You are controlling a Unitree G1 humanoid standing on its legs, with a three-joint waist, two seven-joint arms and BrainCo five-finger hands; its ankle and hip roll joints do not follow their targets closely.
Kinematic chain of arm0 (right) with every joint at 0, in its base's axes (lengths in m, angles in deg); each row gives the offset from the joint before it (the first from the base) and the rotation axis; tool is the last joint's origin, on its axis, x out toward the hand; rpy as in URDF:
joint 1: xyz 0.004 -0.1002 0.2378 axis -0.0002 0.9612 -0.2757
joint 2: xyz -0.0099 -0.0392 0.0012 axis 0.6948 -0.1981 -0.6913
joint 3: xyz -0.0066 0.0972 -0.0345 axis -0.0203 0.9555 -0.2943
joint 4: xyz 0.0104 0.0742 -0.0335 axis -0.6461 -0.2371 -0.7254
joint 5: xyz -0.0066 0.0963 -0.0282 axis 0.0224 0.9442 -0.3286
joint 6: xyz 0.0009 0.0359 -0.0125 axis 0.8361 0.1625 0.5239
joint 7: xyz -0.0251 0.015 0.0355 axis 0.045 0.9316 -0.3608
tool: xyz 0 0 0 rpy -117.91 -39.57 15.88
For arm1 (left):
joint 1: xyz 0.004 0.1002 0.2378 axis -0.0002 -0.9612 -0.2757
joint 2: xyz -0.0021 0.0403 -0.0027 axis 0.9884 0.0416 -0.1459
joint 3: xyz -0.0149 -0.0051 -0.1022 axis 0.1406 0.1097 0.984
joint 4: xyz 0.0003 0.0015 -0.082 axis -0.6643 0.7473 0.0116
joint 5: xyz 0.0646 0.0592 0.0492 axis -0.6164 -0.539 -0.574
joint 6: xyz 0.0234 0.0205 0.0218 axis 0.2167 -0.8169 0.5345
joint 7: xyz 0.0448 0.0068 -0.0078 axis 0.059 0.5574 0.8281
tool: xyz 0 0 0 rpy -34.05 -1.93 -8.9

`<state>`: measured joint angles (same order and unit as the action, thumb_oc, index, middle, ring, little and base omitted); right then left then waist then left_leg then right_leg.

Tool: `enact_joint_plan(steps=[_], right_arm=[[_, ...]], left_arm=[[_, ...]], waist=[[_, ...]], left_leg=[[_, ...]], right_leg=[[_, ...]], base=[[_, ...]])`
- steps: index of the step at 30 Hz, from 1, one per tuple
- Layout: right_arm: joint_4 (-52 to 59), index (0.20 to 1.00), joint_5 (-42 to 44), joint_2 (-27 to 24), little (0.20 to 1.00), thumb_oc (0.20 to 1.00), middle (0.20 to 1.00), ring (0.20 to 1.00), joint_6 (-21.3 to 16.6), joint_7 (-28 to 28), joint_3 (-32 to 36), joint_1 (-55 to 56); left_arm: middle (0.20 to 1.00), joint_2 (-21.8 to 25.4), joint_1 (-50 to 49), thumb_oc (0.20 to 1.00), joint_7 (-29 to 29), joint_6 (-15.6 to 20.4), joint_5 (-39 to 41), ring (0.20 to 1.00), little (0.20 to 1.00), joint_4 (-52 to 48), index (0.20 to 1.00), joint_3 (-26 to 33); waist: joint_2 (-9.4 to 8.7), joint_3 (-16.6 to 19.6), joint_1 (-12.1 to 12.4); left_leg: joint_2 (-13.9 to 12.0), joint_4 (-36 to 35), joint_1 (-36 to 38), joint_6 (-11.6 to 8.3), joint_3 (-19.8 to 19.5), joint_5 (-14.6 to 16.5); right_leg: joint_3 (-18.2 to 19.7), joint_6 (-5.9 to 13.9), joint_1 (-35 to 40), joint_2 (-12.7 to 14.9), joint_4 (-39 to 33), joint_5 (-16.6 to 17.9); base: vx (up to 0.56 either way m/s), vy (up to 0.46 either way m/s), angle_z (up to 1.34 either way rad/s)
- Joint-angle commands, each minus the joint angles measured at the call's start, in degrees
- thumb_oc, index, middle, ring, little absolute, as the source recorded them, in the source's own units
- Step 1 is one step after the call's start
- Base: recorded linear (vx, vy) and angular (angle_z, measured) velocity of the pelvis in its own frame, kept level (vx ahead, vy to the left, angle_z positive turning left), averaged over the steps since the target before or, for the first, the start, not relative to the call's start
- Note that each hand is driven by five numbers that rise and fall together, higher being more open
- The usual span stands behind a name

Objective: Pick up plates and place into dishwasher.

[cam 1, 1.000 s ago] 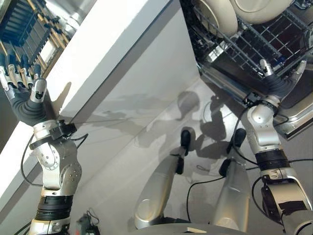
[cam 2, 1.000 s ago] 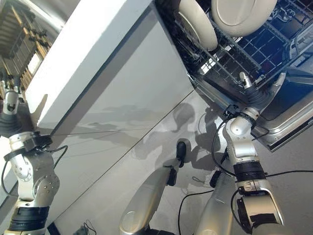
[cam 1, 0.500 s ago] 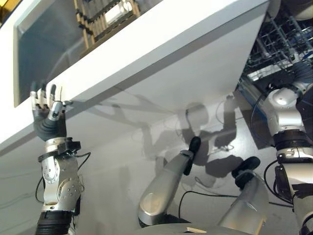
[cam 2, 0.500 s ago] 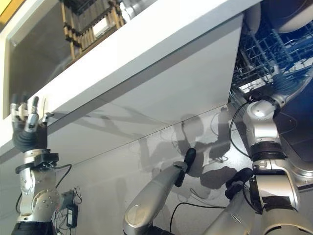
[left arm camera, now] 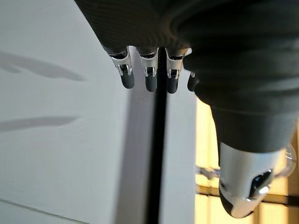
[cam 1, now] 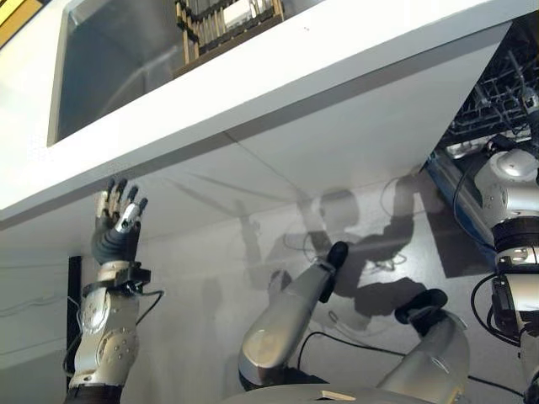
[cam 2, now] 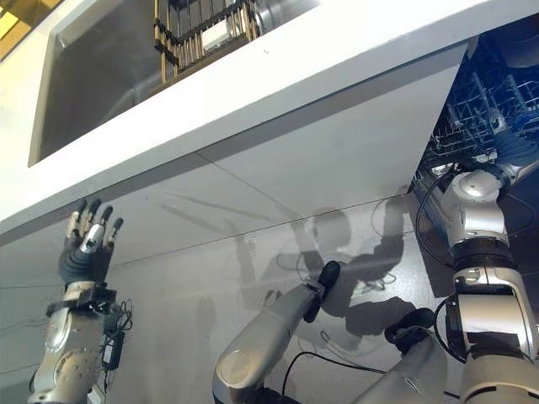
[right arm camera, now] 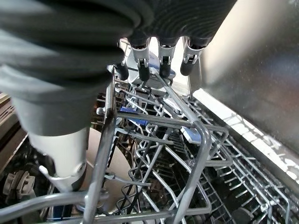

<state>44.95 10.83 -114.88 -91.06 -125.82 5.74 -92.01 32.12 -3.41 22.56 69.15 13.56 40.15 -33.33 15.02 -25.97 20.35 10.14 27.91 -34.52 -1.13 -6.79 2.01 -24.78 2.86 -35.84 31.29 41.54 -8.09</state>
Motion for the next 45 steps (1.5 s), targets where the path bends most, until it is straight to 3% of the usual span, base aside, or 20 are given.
enact_joint_plan(steps=[1,4,12,13,17,19,21,23,25,27,29,30,34,35,41,45], right_arm=[[12.54,1.0,-5.25,-0.63,1.0,1.0,1.0,1.0,-11.41,14.66,-9.6,-12.85],[16.52,1.0,-4.89,-0.89,1.0,1.0,1.0,1.0,-12.3,17.73,-9.59,-10.73],[27.09,1.0,-8.2,0.9,1.0,1.0,1.0,1.0,-13.12,19.2,-5.2,-1.9],[27.21,1.0,-8.28,0.96,1.0,1.0,1.0,1.0,-13.07,19.17,-5.1,-1.74],[31.79,1.0,-11.03,2.46,1.0,1.0,1.0,1.0,-12.3,18.96,-3.41,3.31],[32.58,1.0,-11.14,2.94,1.0,1.0,1.0,1.0,-11.42,18.79,-2.36,5.16],[33.85,1.0,-11.08,3.87,1.0,1.0,1.0,1.0,-10.31,16.66,-0.8,9.42],[35.17,1.0,-10.08,5.26,1.0,1.0,1.0,1.0,-10.22,15.22,-0.12,13.36],[36.89,1.0,-9.84,7.27,1.0,1.0,1.0,1.0,-10.59,13.46,0.24,17.44],[37.74,1.0,-9.11,10.36,1.0,1.0,1.0,1.0,-11.53,12.79,1.0,21.96],[37.44,1.0,-9.13,11.68,1.0,1.0,1.0,1.0,-11.87,11.44,1.08,23.14],[36.91,1.0,-8.18,11.84,1.0,1.0,1.0,1.0,-12.03,10.77,0.87,23.35],[36.45,1.0,-7.57,11.84,1.0,1.0,1.0,1.0,-11.47,10.05,0.43,23.85],[36.31,1.0,-6.75,11.9,1.0,1.0,1.0,1.0,-11.14,10.61,0.46,24.91],[36.45,1.0,-5.94,14.06,1.0,1.0,1.0,1.0,-12.55,12.03,3.2,34.1],[36.47,1.0,-9.22,17.14,1.0,1.0,1.0,1.0,-9.53,5.07,4.32,40.13]], left_arm=[[1.0,2.28,-0.87,1.0,-1.78,2.79,1.76,1.0,1.0,-3.75,1.0,0.52],[1.0,2.54,-0.75,1.0,-1.83,3.26,2.25,1.0,1.0,-3.9,1.0,0.94],[1.0,2.4,1.99,1.0,0.4,4.86,2.78,1.0,1.0,-3.3,1.0,1.02],[1.0,2.48,1.99,1.0,0.4,4.88,2.79,1.0,1.0,-3.25,1.0,0.97],[1.0,3.01,6.12,1.0,4.62,3.28,1.28,1.0,1.0,-2.4,1.0,-0.08],[1.0,2.97,7.34,1.0,5.18,1.63,0.46,1.0,1.0,-1.96,1.0,-0.22],[1.0,3.13,8.99,1.0,5.74,-0.95,-1.05,1.0,1.0,-0.65,1.0,-0.82],[1.0,2.88,9.26,1.0,6.2,-1.98,-2.63,1.0,1.0,0.86,1.0,-1.54],[1.0,2.32,9.08,1.0,6.51,-2.09,-4.22,1.0,1.0,2.44,1.0,-2.34],[1.0,1.76,8.25,1.0,6.79,-2.6,-6.67,1.0,1.0,4.36,1.0,-2.74],[1.0,1.51,7.15,1.0,6.19,-2.48,-7.05,1.0,1.0,5.44,1.0,-2.73],[1.0,1.83,6.96,1.0,6.01,-2.66,-6.78,1.0,1.0,6.26,1.0,-2.88],[1.0,1.97,6.86,1.0,5.01,-3.73,-5.8,1.0,1.0,7.02,1.0,-3.35],[1.0,1.55,7.14,1.0,5.47,-4.24,-6.02,1.0,1.0,6.69,1.0,-3.97],[1.0,0.03,5.66,1.0,7.08,-7.08,-7.96,1.0,1.0,6.03,1.0,-3.2],[1.0,-1.46,2.98,1.0,6.82,-8.04,-9.33,1.0,1.0,6.87,1.0,-1.91]], waist=[[3.25,-3.83,5.34],[2.48,-3.83,3.76],[-0.75,-3.8,-1.37],[-0.74,-3.81,-1.29],[-2.83,-2.19,-4.65],[-2.98,-1.1,-5.0],[-3.62,0.98,-5.72],[-4.67,2.53,-6.2],[-6.13,3.87,-6.47],[-8.16,5.94,-5.87],[-9.31,6.66,-5.44],[-9.66,6.72,-5.66],[-8.88,6.38,-6.65],[-8.98,6.45,-7.7],[-9.52,8.76,-10.0],[-8.9,10.12,-12.1]], left_leg=[[-0.05,-2.18,0.62,1.76,3.74,-1.61],[-0.98,-4.5,1.93,1.44,3.85,-2.21],[-2.66,-12.44,8.01,1.51,4.77,-3.42],[-2.71,-12.6,8.19,1.51,4.78,-3.48],[-3.6,-16.39,13.25,2.29,7.52,-2.82],[-4.08,-16.74,14.64,2.97,8.17,-2.5],[-3.88,-15.56,16.27,4.59,8.1,-1.58],[-3.59,-15.02,17.8,5.1,8.31,-1.5],[-3.17,-15.1,19.07,5.16,8.6,-1.77],[-2.92,-15.39,19.69,5.79,10.16,-3.03],[-3.39,-15.0,19.72,5.17,11.81,-3.0],[-4.03,-13.64,18.49,4.02,12.46,-3.28],[-6.57,-12.05,16.71,2.19,13.45,-4.37],[-8.61,-12.19,16.2,1.13,14.95,-5.55],[-13.0,-12.33,16.96,-0.35,17.71,-6.97],[-15.41,-13.4,19.87,-1.2,18.71,-8.17]], right_leg=[[5.21,5.35,3.18,-1.03,-5.35,4.33],[5.58,5.75,4.42,-2.89,-9.74,5.93],[6.76,7.04,9.42,-7.13,-22.21,11.7],[6.73,7.05,9.62,-7.22,-22.44,11.83],[6.53,7.12,12.4,-8.29,-24.63,13.6],[6.37,6.34,12.33,-8.12,-19.81,11.38],[6.72,4.34,12.43,-8.19,-6.35,7.07],[6.79,3.16,13.62,-8.4,1.89,4.52],[6.36,2.69,17.29,-9.31,4.21,3.85],[3.77,2.43,26.48,-11.56,1.4,6.23],[2.08,2.32,32.36,-13.22,-7.5,6.73],[2.8,1.67,34.88,-15.75,-14.12,4.82],[4.45,0.22,35.78,-18.76,-17.58,1.2],[4.54,-0.48,37.54,-20.01,-21.27,-0.91],[6.14,-2.16,41.38,-21.81,-24.78,-1.61],[7.42,-2.52,42.74,-21.92,-24.16,-1.67]], base=[[-0.05,-0.075,-0.01],[-0.07,-0.058,-0.07],[-0.07,-0.014,-0.13],[-0.06,0.017,-0.27],[-0.04,0.042,-0.27],[0.02,0.063,-0.42],[0.1,0.075,-0.21],[0.16,0.035,-0.18],[0.15,-0.075,-0.27],[0.08,-0.194,-0.19],[-0.05,-0.305,0.33],[-0.09,-0.291,0.18],[-0.16,-0.164,-0.77],[-0.16,-0.112,-1.24],[-0.01,-0.105,-1.13],[0.12,-0.015,-0.52]])
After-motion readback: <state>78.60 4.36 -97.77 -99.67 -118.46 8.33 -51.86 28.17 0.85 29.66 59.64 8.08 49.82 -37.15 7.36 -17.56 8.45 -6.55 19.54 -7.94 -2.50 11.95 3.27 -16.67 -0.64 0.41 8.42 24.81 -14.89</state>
